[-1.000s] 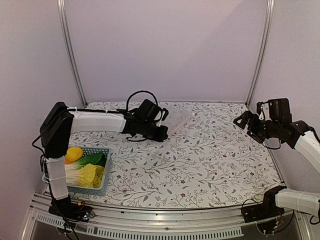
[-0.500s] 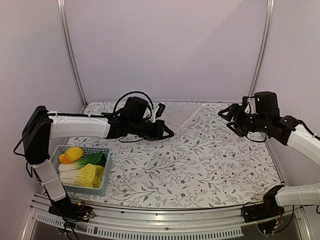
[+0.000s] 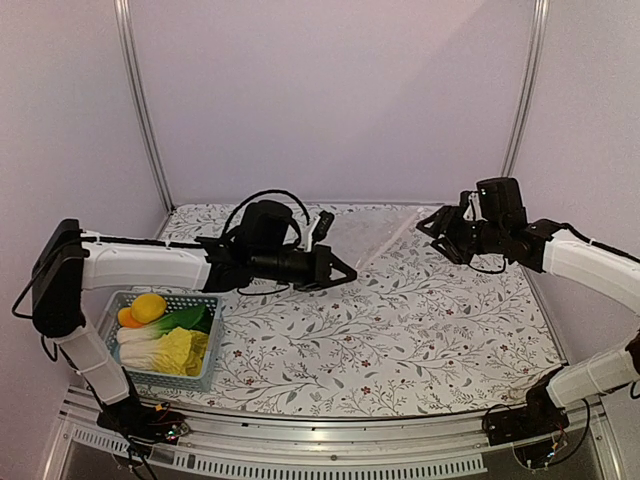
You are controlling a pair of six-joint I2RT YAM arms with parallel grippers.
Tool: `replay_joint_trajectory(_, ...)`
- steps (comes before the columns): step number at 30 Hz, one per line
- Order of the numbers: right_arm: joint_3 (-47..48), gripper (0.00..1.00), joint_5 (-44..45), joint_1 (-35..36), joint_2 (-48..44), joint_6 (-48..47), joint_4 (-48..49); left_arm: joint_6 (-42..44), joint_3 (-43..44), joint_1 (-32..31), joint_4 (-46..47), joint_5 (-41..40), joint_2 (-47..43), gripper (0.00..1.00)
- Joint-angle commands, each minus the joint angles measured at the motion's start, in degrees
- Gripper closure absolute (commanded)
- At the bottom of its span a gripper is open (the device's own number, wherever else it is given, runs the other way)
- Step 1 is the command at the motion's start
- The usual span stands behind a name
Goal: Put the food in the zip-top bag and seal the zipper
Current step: Pass from the left arm to the right
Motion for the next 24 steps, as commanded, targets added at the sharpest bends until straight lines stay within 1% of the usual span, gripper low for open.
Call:
replay_joint_trajectory(1, 2.11, 0.41, -0.90, 1.38, 2.20, 1.35, 4.11, -2.26, -1.35, -1.72, 3.08, -0.34, -1.81, 1.00)
replay_joint_trajectory(11, 2.21, 0.49, -0.07, 2.32, 3.78, 2.24, 6.06, -2.54, -1.54, -2.35, 3.16, -0.62, -2.27, 1.00)
replay_joint_trajectory(18, 2.75, 0.69, -0.80, 2.33, 4.43, 2.73, 7.58, -2.40, -1.72, -2.59, 3.09, -0.52, -2.18, 1.00)
replay_joint_trajectory(21, 2.95, 0.75, -1.23, 2.37, 4.98, 2.77, 8.00, -2.25, -1.83, -2.76, 3.08, -0.61, -2.33, 1.00)
replay_joint_trajectory(24, 3.02, 0.77, -1.54, 2.37, 5.39, 2.87, 8.32, -2.22, -1.89, -2.92, 3.02, -0.70, -2.39, 1.00)
